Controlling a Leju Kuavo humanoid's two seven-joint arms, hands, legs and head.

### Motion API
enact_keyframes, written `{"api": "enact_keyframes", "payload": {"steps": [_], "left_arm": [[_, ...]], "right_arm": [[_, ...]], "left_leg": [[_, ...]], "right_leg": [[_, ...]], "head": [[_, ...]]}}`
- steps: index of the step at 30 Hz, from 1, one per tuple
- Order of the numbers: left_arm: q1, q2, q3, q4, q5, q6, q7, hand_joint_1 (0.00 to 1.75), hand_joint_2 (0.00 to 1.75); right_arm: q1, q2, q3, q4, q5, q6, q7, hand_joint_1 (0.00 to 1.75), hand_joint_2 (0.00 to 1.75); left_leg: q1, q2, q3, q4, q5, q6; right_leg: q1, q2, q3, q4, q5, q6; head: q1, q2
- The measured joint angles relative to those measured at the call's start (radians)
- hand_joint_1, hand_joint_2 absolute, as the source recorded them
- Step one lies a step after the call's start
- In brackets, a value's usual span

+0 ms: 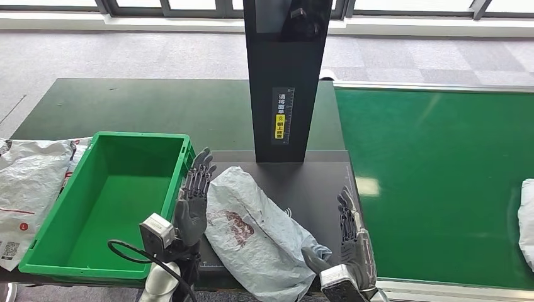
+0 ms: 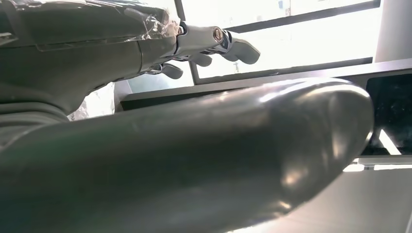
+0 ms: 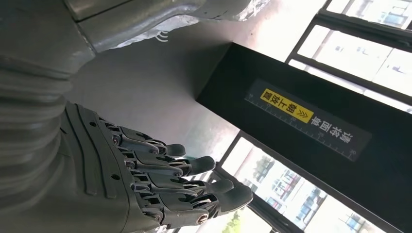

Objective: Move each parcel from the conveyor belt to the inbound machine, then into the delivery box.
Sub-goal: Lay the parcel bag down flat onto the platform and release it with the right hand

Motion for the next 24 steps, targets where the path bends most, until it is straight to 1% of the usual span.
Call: {"api": "enact_keyframes", "payload": {"steps": [6,10,12,16,20,22,24], "left_arm": [[-0.009,0.0,0.0,0.013,-0.003,0.041,0.013,0.0,0.0],[-0.008,0.001,0.0,0.018,-0.036,0.058,0.025,0.0,0.0],[-0.008,0.004,-0.003,0.023,-0.118,0.072,0.044,0.0,0.0],[-0.01,0.02,-0.031,0.045,-0.382,0.132,0.108,0.0,0.0],[-0.013,0.036,-0.073,0.101,-0.725,0.239,0.225,0.0,1.75],[-0.017,0.043,-0.093,0.139,-0.838,0.265,0.264,0.0,1.75],[-0.023,0.049,-0.105,0.17,-0.9,0.269,0.287,0.0,1.75]], "right_arm": [[0.035,0.0,-0.009,-0.067,0.0,0.032,-0.034,0.0,1.75],[0.06,0.002,-0.043,-0.118,-0.021,0.071,-0.064,0.0,1.75],[0.07,0.01,-0.063,-0.144,-0.036,0.11,-0.089,0.0,1.75],[0.081,0.031,-0.096,-0.18,-0.044,0.171,-0.116,0.0,1.75],[0.081,0.037,-0.114,-0.187,-0.056,0.202,-0.146,0.0,1.75],[0.081,0.038,-0.122,-0.186,-0.061,0.207,-0.157,0.0,1.75],[0.081,0.039,-0.128,-0.186,-0.066,0.21,-0.163,0.0,1.75]], "left_leg": [[0.0,0.0,0.0,0.0,0.0,0.0],[0.0,0.0,0.0,0.0,0.0,0.0],[0.0,0.0,0.0,0.0,0.0,0.0],[0.0,0.0,0.0,0.0,0.0,0.0],[0.0,0.0,0.0,0.0,0.0,0.0],[0.0,0.0,0.0,0.0,0.0,0.0],[0.0,0.0,0.0,0.0,0.0,0.0]], "right_leg": [[0.0,0.0,0.0,0.0,0.0,0.0],[0.0,0.0,0.0,0.0,0.0,0.0],[0.0,0.0,0.0,0.0,0.0,0.0],[0.0,0.0,0.0,0.0,0.0,0.0],[0.0,0.0,0.0,0.0,0.0,0.0],[0.0,0.0,0.0,0.0,0.0,0.0],[0.0,0.0,0.0,0.0,0.0,0.0]], "head": [[0.0,0.0],[0.0,0.0],[0.0,0.0],[0.0,0.0],[0.0,0.0],[0.0,0.0],[0.0,0.0]]}}
